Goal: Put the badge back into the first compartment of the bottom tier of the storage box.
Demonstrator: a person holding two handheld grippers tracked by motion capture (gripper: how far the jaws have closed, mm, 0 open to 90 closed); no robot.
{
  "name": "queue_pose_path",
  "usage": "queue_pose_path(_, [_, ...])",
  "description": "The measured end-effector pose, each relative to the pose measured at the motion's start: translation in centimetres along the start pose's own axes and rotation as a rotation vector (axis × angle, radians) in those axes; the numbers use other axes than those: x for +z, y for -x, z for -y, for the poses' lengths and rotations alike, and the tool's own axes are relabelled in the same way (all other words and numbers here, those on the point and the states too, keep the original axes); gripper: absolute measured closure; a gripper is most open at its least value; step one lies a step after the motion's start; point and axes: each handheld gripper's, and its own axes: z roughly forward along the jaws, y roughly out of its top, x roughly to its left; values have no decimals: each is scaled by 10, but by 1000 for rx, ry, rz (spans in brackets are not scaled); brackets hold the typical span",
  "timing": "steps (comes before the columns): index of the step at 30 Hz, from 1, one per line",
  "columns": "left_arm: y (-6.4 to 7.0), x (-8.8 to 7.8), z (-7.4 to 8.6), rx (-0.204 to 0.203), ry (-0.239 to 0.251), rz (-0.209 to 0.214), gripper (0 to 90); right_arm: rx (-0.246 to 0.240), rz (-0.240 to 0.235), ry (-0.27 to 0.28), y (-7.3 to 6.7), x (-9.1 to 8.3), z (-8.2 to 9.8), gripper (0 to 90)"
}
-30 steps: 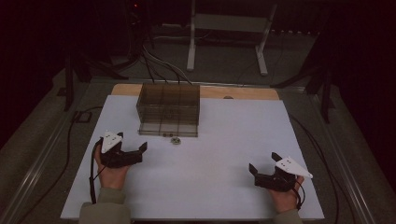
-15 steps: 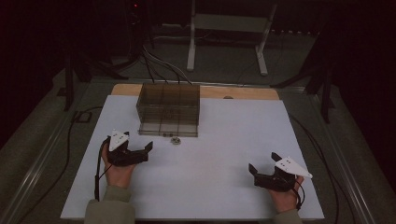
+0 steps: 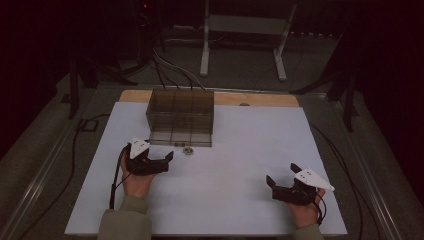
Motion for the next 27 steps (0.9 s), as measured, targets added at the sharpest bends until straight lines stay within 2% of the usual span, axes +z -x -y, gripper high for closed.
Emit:
queue_pose_path(13, [9, 15, 0, -8, -16, 17, 11, 0, -1, -3, 0, 0, 0, 9])
queue_pose_path(27, [13, 26, 3, -24, -37, 19, 15, -1, -1, -6, 0, 1, 0, 9])
